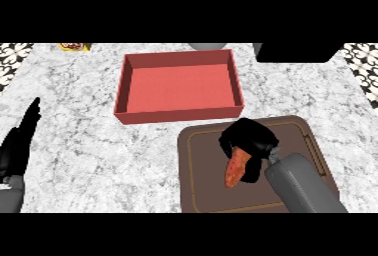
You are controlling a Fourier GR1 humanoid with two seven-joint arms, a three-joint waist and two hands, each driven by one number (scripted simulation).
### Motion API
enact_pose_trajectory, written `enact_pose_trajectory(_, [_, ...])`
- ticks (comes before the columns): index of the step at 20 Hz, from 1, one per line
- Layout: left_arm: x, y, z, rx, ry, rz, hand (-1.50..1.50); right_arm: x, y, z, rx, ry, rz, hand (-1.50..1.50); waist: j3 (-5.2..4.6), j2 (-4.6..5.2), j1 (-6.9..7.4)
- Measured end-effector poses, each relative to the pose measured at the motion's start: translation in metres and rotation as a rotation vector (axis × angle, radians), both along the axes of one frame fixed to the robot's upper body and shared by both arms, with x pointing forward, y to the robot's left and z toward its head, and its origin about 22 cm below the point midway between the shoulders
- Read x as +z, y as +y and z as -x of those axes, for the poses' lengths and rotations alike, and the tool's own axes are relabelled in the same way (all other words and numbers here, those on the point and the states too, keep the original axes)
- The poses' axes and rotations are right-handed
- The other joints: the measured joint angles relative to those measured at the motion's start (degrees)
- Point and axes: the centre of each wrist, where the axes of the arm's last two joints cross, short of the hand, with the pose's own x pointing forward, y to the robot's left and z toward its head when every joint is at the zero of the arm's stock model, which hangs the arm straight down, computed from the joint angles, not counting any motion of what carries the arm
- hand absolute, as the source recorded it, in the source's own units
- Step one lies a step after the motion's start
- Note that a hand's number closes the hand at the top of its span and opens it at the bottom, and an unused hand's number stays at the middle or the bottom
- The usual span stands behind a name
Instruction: Pick the sweet potato from the tray and place it in the cardboard box
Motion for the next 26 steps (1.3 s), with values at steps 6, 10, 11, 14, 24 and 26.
enact_pose_trajectory(6, [-0.006,0.014,0.012,0.067,0.022,-0.004,0.00,-0.013,-0.026,0.011,-0.599,-0.047,0.039,1.50,-0.12,-1.12,-4.05])
enact_pose_trajectory(10, [-0.009,0.018,0.018,0.085,0.034,-0.008,0.00,-0.006,-0.022,0.019,-0.942,-0.152,0.089,1.50,-0.17,-1.45,-4.87])
enact_pose_trajectory(11, [-0.009,0.019,0.018,0.085,0.036,-0.007,0.00,-0.001,-0.017,0.021,-1.006,-0.185,0.093,1.50,-0.16,-1.49,-4.71])
enact_pose_trajectory(14, [-0.004,0.020,0.016,0.075,0.035,-0.006,0.00,0.023,0.004,0.030,-1.141,-0.319,0.088,1.50,-0.11,-1.39,-3.99])
enact_pose_trajectory(24, [0.001,0.004,0.003,0.005,0.010,-0.004,0.00,0.121,0.097,0.066,-1.137,-0.648,-0.027,1.50,0.11,-0.12,-0.22])
enact_pose_trajectory(26, [0.001,0.002,0.000,0.000,0.007,-0.005,0.00,0.136,0.107,0.058,-1.107,-0.652,-0.068,1.50,0.14,0.08,0.23])
